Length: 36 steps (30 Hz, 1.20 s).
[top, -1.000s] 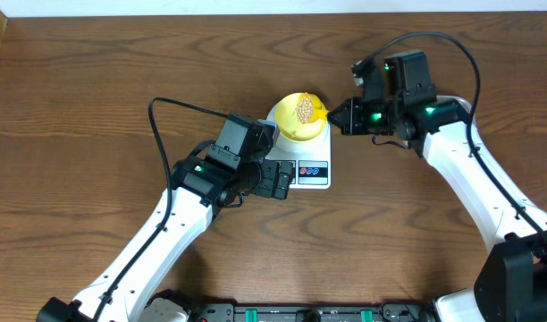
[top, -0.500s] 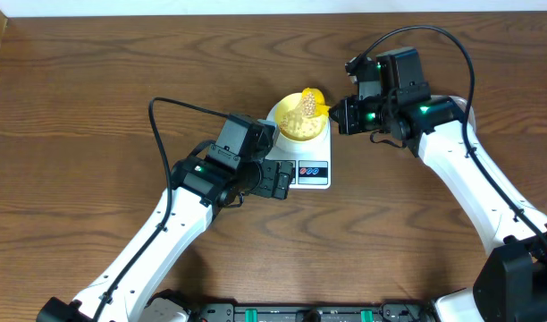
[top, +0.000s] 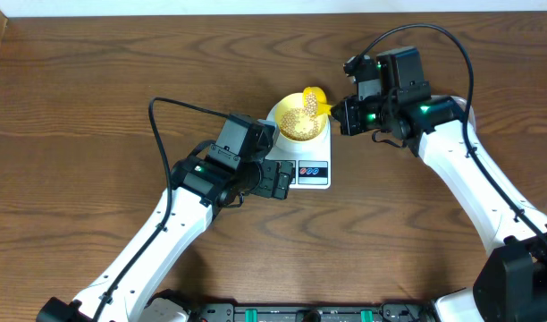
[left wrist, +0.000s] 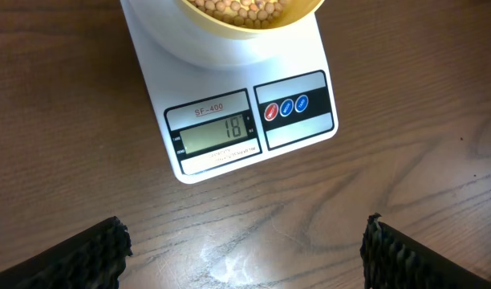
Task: Scoop item into bowl and weigh 50g on scale
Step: 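Tilt the scoop with the right gripper to pour chickpeas into bowl, then carry the empty yellow scoop right back to the chickpea tub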
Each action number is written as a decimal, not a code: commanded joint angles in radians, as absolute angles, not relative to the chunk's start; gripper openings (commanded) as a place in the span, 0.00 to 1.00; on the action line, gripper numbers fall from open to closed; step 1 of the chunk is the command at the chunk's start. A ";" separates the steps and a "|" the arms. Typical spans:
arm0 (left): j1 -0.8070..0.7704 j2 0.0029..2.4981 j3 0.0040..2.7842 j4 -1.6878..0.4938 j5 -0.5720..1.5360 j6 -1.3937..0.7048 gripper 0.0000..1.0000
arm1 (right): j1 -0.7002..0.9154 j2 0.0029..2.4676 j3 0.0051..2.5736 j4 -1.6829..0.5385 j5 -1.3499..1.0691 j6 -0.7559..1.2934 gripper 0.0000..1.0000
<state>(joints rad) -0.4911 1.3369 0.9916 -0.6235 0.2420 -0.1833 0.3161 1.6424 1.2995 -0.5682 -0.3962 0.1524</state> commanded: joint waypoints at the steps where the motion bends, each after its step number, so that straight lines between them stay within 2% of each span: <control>1: -0.490 1.324 0.984 -0.623 0.253 -0.178 0.94 | 0.351 1.627 1.343 -0.572 -0.369 0.114 0.01; 24: -0.490 1.324 0.984 -0.623 0.253 -0.178 0.94 | 0.425 1.623 1.397 -0.633 -0.236 0.011 0.01; 29: -0.490 1.324 0.984 -0.623 0.253 -0.178 0.94 | 0.454 1.612 1.397 -0.639 -0.129 -0.004 0.01; 36: -0.490 1.324 0.984 -0.623 0.253 -0.178 0.94 | 0.493 1.607 1.397 -0.643 -0.094 -0.087 0.01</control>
<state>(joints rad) -0.4911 1.3369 0.9916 -0.6239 0.2420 -0.1833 0.4728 1.6352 1.3735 -0.6434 -0.1368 -0.0250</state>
